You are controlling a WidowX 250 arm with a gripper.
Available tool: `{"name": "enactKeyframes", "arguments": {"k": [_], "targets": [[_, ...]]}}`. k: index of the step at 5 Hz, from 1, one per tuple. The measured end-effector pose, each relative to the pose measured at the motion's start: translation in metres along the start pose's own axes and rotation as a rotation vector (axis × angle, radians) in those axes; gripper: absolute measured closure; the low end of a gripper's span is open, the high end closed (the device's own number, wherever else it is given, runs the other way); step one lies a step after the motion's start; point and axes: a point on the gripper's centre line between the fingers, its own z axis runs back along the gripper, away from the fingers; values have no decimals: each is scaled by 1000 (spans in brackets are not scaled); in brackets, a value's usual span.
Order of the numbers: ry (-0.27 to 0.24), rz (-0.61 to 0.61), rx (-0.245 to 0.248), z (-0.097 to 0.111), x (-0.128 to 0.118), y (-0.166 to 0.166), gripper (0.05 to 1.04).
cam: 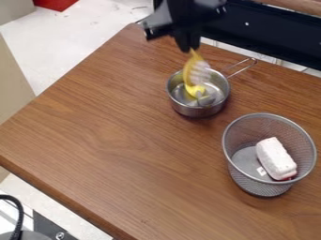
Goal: Put the brush to other pot
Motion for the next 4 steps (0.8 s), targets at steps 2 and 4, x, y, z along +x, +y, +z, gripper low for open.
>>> {"name": "enactKeyframes", "arguments": {"k": [2, 4], "targets": [[-68, 65, 73, -27, 18, 3, 1029], [-98, 19, 82, -44, 19, 1, 1029]]}}
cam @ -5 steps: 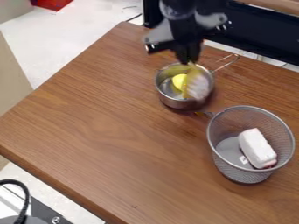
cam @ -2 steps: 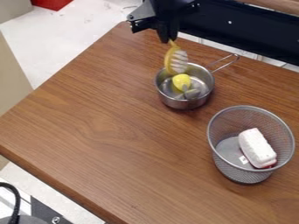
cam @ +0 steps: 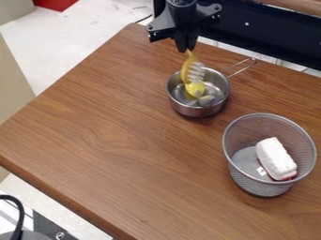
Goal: Put the brush to other pot
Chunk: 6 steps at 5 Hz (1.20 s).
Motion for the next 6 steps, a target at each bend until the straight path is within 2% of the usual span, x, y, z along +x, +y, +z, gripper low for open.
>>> {"name": "enactKeyframes", "arguments": {"k": [1, 2, 3, 4, 5, 6], "targets": [[40, -78, 0, -13, -9, 0, 1029], [51, -116, 8, -15, -14, 2, 1028], [89, -122, 19, -14, -16, 6, 1007], [114, -153, 43, -18, -17, 8, 860], [115, -160, 47, -16, -17, 6, 612], [118, -153, 45, -16, -16, 5, 308]]}}
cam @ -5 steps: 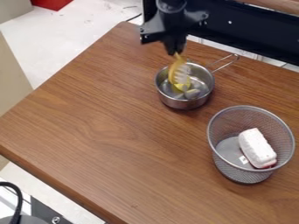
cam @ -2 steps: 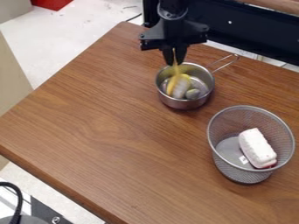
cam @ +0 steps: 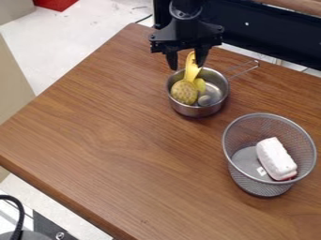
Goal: Put the brush to other pot
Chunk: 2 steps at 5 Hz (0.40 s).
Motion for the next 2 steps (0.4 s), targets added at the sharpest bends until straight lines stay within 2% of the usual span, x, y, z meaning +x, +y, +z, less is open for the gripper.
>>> {"name": "enactKeyframes", "arguments": {"k": [1, 2], "targets": [[14, 1, 4, 0, -2, 1, 89], [32, -6, 29, 3, -5, 1, 84]]}}
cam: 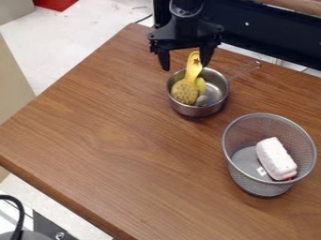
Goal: Put the brush to other pot
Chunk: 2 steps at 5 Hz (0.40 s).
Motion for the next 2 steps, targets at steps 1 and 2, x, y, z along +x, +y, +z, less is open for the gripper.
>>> {"name": "enactKeyframes", "arguments": {"k": [1, 2], "targets": [[45, -15, 26, 5, -6, -2, 84], [134, -48, 75, 16, -14, 4, 83]]}}
